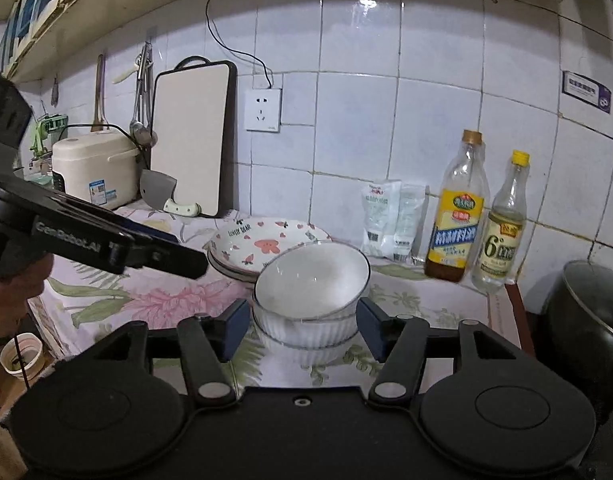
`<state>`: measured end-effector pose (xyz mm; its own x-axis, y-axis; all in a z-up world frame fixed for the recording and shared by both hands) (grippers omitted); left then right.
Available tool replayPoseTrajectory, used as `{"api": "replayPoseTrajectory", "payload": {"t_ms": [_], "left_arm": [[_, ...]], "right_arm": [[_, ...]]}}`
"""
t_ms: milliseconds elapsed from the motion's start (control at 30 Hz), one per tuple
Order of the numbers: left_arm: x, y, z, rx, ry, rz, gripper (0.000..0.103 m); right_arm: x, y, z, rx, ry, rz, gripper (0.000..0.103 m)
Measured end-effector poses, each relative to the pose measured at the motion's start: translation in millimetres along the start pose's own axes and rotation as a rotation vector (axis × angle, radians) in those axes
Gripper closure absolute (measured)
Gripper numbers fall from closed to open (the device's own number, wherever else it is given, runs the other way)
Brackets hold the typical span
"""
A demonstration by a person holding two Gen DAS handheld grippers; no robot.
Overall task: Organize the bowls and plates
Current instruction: 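Grasp the rim of the nested white bowl stack with the left gripper, then lift and carry the bowl stack with the left gripper toward the plate stack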
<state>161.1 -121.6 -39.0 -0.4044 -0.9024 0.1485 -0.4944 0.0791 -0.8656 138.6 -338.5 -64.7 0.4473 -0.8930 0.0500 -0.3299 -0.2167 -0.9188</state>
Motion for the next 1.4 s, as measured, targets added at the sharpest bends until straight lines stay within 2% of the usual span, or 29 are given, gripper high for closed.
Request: {"api": "replayPoseTrajectory", "payload": {"t_ms": [133, 433, 667, 700, 733, 800, 1100, 1267, 1300, 1400], "left_arm": [[0.1, 12.8, -2.0, 0.021, 0.018, -0.004, 0.042], [-0.7, 37.1, 13.1, 0.038, 0.015, 0.0, 0.041], [-9.5, 49.2, 30.6, 0.051, 0.059, -0.065, 0.037], [-11.8, 50.6, 33.3, 0.055, 0.065, -0.08, 0.034], [-14.3, 52.0, 36.2, 0.058, 0.069, -0.098, 0.031], [-20.8, 54.5, 41.8, 0.062, 0.078, -0.131, 0.03], [-42.0, 60.9, 80.1, 0.016, 0.115, -0.276, 0.024], [-46.8, 54.1, 105.5, -0.023, 0.152, -0.34, 0.019], [-46.9, 51.4, 110.9, -0.038, 0.171, -0.347, 0.013], [-51.4, 44.7, 124.2, -0.083, 0.238, -0.409, 0.011]], "right_arm": [[-3.7, 12.1, 0.8, -0.001, 0.001, 0.01, 0.033], [-7.9, 35.6, 17.6, -0.023, -0.004, 0.046, 0.032], [-8.9, 49.2, 36.9, -0.03, -0.018, 0.064, 0.028], [-8.2, 51.2, 41.2, -0.032, -0.019, 0.069, 0.024], [-7.0, 52.9, 45.4, -0.033, -0.022, 0.077, 0.016], [-4.0, 56.5, 53.5, -0.027, -0.022, 0.091, 0.012], [10.6, 68.7, 96.4, -0.04, 0.006, 0.127, 0.007], [13.0, 69.6, 117.4, -0.052, 0.026, 0.138, 0.005], [14.0, 68.6, 120.7, -0.057, 0.025, 0.142, 0.005], [17.0, 65.4, 130.3, -0.079, 0.018, 0.168, 0.004]]}}
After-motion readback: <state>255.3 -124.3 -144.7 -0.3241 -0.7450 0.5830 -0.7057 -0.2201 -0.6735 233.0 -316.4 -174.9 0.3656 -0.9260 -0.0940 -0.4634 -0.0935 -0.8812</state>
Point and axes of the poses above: each gripper's, at about its wrist camera, not at the fingertips, and z roughly the way its jaws point, x to its right, y to its underside, the point moved 3 cm from there along z, roughly the way its jaws point, and after that the axes turned 3 degrees about -y, right-handed, at the moved point
